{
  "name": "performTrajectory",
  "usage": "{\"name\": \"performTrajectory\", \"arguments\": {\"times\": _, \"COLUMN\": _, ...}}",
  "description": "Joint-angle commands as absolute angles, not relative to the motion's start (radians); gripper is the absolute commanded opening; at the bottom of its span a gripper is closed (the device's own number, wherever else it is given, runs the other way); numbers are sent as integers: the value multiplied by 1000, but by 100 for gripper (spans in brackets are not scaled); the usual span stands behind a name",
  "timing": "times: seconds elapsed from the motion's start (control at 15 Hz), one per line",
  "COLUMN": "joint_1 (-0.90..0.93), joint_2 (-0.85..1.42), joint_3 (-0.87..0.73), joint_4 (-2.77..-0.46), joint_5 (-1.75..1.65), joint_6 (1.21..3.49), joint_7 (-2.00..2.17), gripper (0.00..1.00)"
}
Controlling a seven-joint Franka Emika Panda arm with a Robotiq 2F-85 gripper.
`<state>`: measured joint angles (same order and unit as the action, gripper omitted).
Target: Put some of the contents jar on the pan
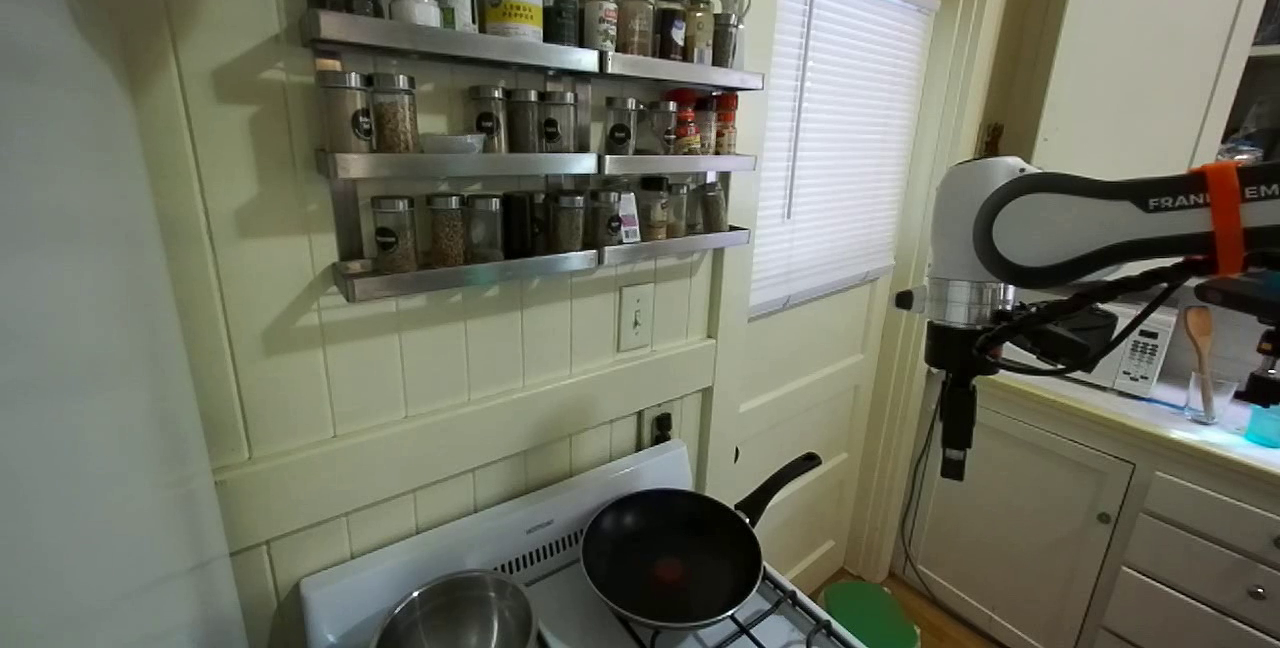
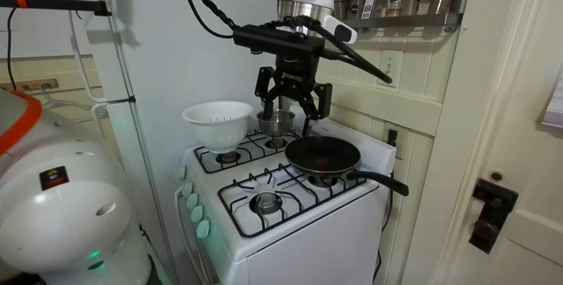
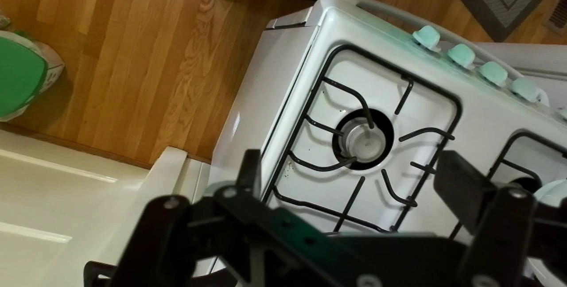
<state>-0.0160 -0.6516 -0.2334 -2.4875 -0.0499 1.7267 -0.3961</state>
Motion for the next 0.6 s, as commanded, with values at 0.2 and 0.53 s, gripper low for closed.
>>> {"name": "performTrajectory", "arguments": {"times": 0.2, "joint_1": 22, "joint_2": -616, "joint_3": -148, "joint_4": -2434, "joint_5": -8, "joint_6": 1901, "joint_7": -347, "gripper": 100}}
{"name": "performTrajectory", "arguments": {"times": 0.53, "joint_1": 35, "joint_2": -502, "joint_3": -47, "joint_4": -2260, "joint_5": 4, "joint_6": 2133, "joint_7": -188, "gripper": 100}}
